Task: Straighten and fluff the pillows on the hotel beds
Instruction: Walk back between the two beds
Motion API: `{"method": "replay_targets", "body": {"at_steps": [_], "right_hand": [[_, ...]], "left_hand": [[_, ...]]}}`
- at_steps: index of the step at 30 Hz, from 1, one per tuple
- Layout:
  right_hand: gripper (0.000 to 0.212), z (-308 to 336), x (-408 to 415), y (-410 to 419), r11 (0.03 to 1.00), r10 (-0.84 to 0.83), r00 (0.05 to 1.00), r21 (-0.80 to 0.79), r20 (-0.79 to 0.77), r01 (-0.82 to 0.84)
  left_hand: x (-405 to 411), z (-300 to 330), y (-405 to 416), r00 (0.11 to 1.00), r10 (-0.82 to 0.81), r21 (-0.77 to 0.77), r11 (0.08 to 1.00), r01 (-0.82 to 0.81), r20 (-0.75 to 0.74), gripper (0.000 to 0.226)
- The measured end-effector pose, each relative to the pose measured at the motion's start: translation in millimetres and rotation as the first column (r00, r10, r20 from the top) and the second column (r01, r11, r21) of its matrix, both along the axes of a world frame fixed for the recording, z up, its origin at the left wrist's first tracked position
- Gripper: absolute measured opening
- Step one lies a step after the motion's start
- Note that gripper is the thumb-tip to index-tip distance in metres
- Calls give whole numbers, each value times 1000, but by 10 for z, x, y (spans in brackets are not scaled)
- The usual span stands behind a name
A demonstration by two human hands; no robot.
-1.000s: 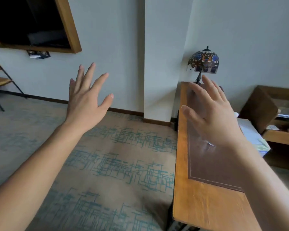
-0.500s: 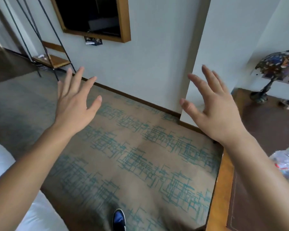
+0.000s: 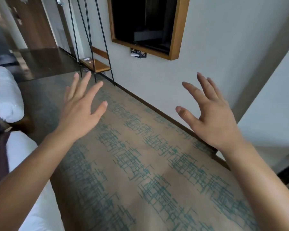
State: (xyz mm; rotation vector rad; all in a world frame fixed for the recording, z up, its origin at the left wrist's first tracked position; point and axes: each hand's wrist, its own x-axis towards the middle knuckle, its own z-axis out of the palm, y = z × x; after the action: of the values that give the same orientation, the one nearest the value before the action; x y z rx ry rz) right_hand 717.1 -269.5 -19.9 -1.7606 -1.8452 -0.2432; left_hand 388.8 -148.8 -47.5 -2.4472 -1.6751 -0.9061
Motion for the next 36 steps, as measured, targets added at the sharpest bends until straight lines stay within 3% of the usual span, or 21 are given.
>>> {"method": "replay_targets", "body": {"at_steps": [11, 22, 28, 36], "right_hand": [[67, 210, -390, 1765, 984, 156, 987, 83, 35, -158], [74, 319, -309, 3729, 928, 356, 926, 68, 126, -366], [78, 258, -811, 4580, 844, 517, 843, 74, 146, -531], [74, 98, -1812, 5595, 797, 591, 792, 37, 152, -603]], "left_hand": [[-138, 340, 1534, 997, 73, 132, 989, -69, -26, 59], [-286, 345, 2556, 965, 263, 232, 940, -250, -25, 68], [-731, 332, 2859, 916, 397, 298, 883, -362, -65, 68], [-1595, 203, 3558, 870, 478, 267, 860, -436, -120, 70]]}}
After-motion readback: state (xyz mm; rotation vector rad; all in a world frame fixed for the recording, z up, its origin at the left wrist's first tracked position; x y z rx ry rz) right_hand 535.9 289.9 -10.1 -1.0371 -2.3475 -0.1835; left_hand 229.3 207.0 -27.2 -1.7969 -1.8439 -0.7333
